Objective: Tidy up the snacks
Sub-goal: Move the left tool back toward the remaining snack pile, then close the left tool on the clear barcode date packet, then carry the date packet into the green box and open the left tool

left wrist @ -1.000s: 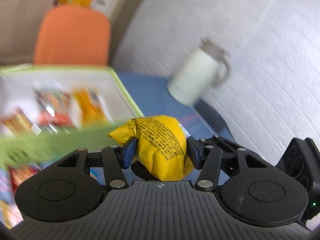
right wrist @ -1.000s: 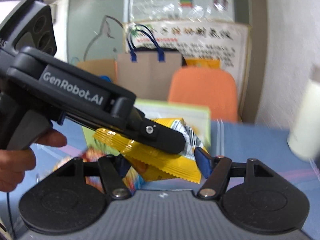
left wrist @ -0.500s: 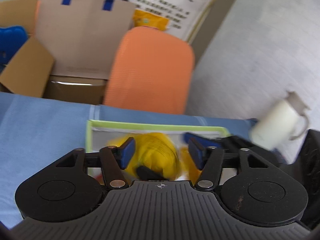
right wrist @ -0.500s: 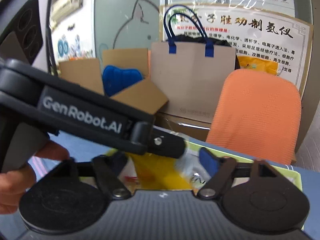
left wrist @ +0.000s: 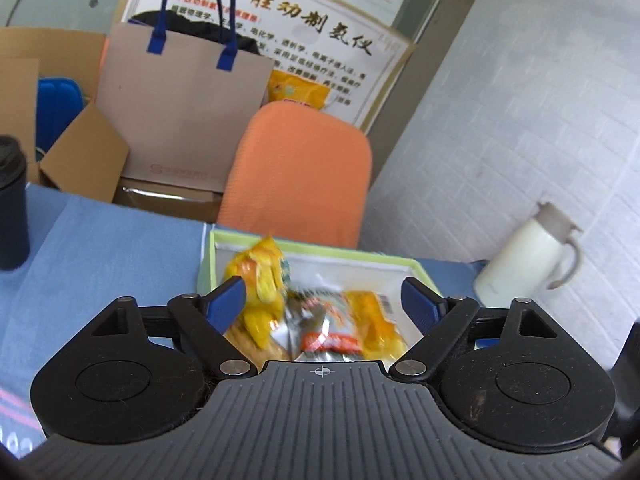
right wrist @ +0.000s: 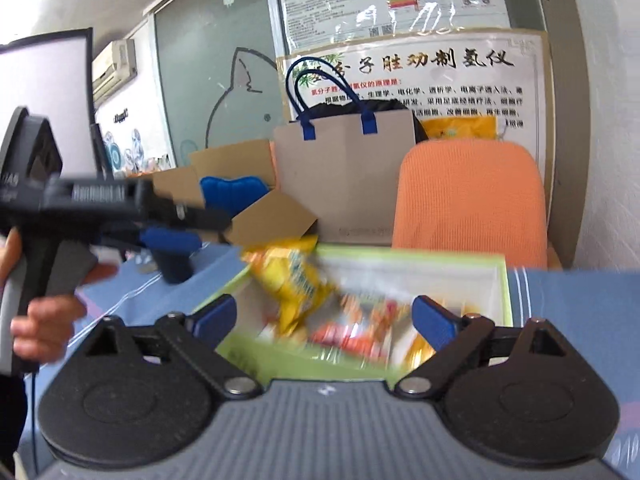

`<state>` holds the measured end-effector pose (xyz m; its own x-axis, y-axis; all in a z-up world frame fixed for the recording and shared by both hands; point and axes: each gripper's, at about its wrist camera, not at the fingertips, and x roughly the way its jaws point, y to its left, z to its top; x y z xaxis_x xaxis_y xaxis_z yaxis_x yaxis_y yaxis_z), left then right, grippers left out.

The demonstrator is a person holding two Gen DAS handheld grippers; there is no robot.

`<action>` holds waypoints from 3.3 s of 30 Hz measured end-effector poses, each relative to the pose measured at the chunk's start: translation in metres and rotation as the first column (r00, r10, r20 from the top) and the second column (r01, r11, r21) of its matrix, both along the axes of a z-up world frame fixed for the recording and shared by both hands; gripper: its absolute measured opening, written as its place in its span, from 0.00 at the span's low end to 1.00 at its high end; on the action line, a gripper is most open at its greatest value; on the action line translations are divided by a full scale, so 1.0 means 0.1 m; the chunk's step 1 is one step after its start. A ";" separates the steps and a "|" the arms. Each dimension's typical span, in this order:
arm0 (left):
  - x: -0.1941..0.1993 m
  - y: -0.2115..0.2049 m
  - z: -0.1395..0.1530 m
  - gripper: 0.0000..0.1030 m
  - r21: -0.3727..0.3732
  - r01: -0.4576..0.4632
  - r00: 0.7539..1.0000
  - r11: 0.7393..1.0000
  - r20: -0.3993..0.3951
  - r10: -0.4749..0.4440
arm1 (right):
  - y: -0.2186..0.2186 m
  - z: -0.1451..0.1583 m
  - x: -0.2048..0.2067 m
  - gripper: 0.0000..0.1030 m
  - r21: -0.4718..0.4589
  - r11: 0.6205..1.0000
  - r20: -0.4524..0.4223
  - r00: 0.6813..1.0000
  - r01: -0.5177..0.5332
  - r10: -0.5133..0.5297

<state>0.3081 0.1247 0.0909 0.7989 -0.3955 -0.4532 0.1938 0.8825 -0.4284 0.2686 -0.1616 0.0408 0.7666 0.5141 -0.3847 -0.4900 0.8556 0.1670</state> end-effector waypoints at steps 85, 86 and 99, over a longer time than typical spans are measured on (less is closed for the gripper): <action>0.86 -1.28 0.01 0.27 0.116 0.168 0.979 0.979 -0.134 -0.152 | 0.07 0.03 0.88 0.80 -0.098 0.995 -0.003 1.000 -0.029 0.029; 0.94 -1.27 -0.06 0.27 0.121 0.164 0.978 0.979 -0.147 -0.145 | 0.10 -0.03 0.97 0.80 -0.110 0.993 -0.013 0.999 -0.033 0.032; 0.61 -0.85 -0.06 0.69 0.068 0.061 0.996 0.996 -0.075 -0.056 | -0.37 0.17 0.47 0.92 -0.018 0.997 0.034 0.997 0.073 -0.072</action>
